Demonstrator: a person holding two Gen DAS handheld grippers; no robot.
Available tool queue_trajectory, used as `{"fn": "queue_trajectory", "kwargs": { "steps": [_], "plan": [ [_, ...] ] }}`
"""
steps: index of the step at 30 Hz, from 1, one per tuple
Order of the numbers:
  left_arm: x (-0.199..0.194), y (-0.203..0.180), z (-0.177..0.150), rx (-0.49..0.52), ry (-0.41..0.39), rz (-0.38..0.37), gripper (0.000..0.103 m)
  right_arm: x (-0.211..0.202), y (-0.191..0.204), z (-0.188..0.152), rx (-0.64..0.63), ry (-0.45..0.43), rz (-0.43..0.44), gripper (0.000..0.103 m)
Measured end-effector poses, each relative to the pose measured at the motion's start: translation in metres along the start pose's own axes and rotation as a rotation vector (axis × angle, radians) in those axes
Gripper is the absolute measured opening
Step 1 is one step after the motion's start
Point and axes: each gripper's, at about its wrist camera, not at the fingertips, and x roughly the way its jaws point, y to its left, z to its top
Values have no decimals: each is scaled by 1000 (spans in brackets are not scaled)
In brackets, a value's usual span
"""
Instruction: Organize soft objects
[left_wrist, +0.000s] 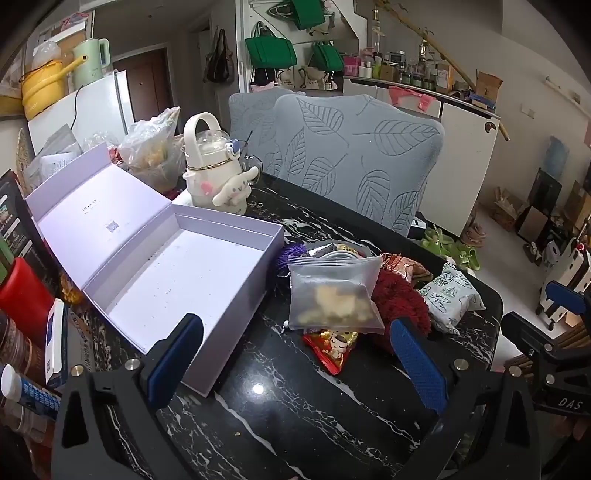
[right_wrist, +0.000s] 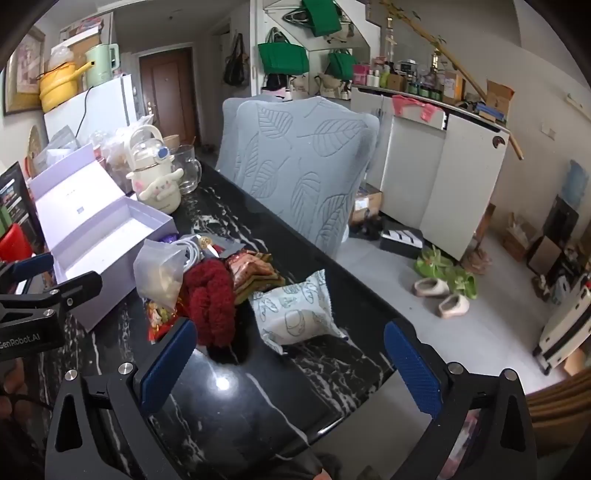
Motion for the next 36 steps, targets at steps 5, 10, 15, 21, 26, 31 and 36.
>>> {"fn": "queue_trajectory", "kwargs": {
  "steps": [5, 10, 15, 21, 26, 31, 36],
  "plan": [
    [-5, -7, -2, 32, -32, 32, 103, -2, -1, 0, 6, 0, 8, 103],
    [-2, -8, -5, 23, -20, 20, 103, -3, -2, 0, 16, -4, 12, 103],
    [-1, -4, -4, 17, -19, 11, 103, -2, -3, -1, 10, -1, 9, 103],
    [-3, -4, -3, 14, -21, 0, 103, -5, -3, -2, 0, -5, 9, 103],
    [-5, -4, -2, 13, -21, -1, 103, -5, 1, -2, -19, -4, 4, 103],
    [-7, -5, -3, 16, -24, -2, 103, -5, 2, -2, -20, 1, 9, 103],
    [-8, -7, -2, 20, -23, -1, 103, -6, 3, -1, -22, -4, 3, 103]
  ]
}}
